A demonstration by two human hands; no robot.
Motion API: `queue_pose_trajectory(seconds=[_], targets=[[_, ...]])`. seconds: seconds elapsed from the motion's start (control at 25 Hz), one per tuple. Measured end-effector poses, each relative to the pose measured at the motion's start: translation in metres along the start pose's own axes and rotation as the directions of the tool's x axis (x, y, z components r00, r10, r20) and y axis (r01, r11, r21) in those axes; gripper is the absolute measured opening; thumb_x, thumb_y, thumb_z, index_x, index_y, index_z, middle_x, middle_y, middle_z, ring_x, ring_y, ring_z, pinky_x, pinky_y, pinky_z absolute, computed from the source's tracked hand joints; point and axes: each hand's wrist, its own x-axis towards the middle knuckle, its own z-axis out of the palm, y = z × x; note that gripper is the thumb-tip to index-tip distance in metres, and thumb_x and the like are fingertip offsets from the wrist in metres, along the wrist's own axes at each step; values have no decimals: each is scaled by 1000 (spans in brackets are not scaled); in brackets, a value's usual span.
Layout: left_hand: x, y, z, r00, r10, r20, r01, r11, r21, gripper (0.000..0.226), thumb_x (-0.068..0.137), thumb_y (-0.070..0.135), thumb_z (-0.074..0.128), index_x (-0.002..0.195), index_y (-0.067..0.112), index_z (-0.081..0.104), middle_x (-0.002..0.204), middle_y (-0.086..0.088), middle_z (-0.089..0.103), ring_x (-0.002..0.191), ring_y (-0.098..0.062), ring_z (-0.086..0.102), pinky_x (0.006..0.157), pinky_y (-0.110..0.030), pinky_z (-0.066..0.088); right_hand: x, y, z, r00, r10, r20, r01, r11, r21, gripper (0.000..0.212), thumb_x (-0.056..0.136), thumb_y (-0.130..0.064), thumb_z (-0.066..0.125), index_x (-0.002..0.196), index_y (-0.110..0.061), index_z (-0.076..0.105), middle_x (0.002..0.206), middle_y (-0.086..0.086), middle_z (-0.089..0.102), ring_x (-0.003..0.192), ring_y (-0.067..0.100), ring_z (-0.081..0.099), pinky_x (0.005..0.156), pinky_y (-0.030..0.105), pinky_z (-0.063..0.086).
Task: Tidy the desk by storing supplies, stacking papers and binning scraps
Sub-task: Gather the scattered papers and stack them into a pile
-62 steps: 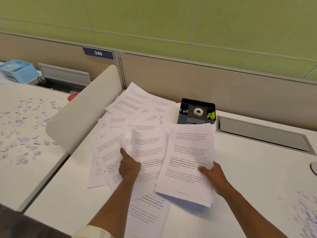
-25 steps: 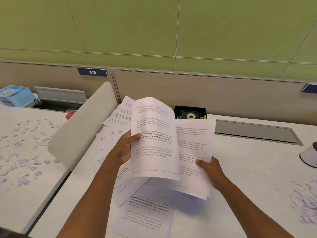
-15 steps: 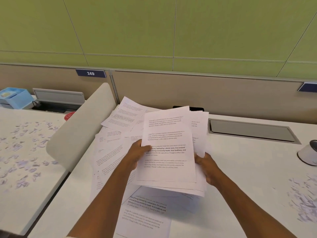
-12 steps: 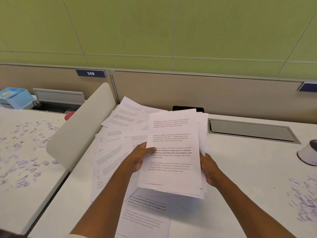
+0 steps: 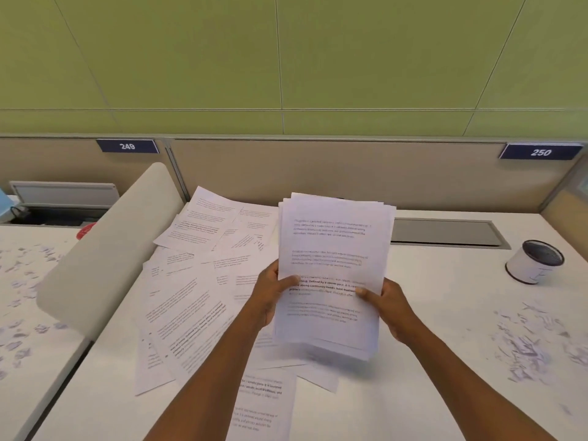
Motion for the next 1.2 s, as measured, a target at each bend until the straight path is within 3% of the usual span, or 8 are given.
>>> queue_pose_trajectory(seconds=[0.16, 0.44, 0.6, 0.72, 0.84, 1.0, 1.2], targets=[[2, -6, 31, 997, 39, 61, -44, 995, 93, 58, 66, 19, 86, 121, 10, 67, 115, -9, 75, 106, -31, 71, 89, -46, 59, -3, -1, -28, 997, -58, -50, 55, 997, -62, 23, 86, -14, 74, 109, -15, 70, 104, 3, 76, 95, 24, 73, 82, 40, 60], [-10, -42, 69, 992, 64, 113, -97, 944, 316, 62, 72, 45, 81, 127, 26, 61, 119, 0, 71, 109, -25, 68, 90, -48, 59, -14, 23, -63, 994, -53, -97, 38, 988, -152, 32, 83, -11, 77, 114, -11, 67, 107, 6, 74, 98, 26, 71, 86, 43, 58], [-15, -45, 85, 988, 151, -26, -136, 944, 300, 49, 80, 39, 76, 124, 23, 63, 117, -1, 72, 107, -23, 69, 92, -50, 58, -13, 23, -69, 991, -78, -109, 62, 988, -139, 25, 86, -13, 74, 110, -18, 68, 105, 1, 74, 96, 24, 71, 81, 37, 59], [-16, -44, 88, 990, 135, -41, -115, 942, 315, 53, 76, 39, 77, 125, 22, 62, 118, -2, 71, 107, -25, 68, 92, -50, 58, -11, 22, -74, 993, -84, -80, 71, 985, -155, 25, 86, -12, 74, 105, -26, 68, 102, -5, 74, 94, 21, 71, 78, 31, 59], [-20, -52, 90, 995, 99, -17, -87, 934, 345, 55, 74, 41, 77, 124, 24, 62, 117, -3, 71, 107, -25, 68, 93, -49, 58, -14, 33, -75, 997, -61, -50, 51, 980, -192, 31, 88, -12, 72, 116, -21, 65, 110, -1, 72, 100, 22, 68, 84, 34, 58], [-22, -54, 92, 989, 130, -74, -99, 942, 321, 54, 75, 40, 74, 125, 22, 61, 118, -3, 70, 108, -24, 67, 92, -49, 58, -14, 35, -71, 990, -92, -103, 70, 978, -196, 22, 91, -13, 69, 112, -19, 65, 104, -1, 73, 97, 23, 69, 76, 25, 56], [-17, -60, 87, 994, 79, -72, -49, 935, 352, 44, 83, 31, 79, 123, 22, 62, 118, -5, 70, 108, -28, 67, 93, -46, 58, -15, 38, -74, 993, -82, -83, 60, 970, -236, 28, 90, -14, 69, 118, -13, 65, 108, 3, 72, 98, 21, 68, 82, 30, 56]])
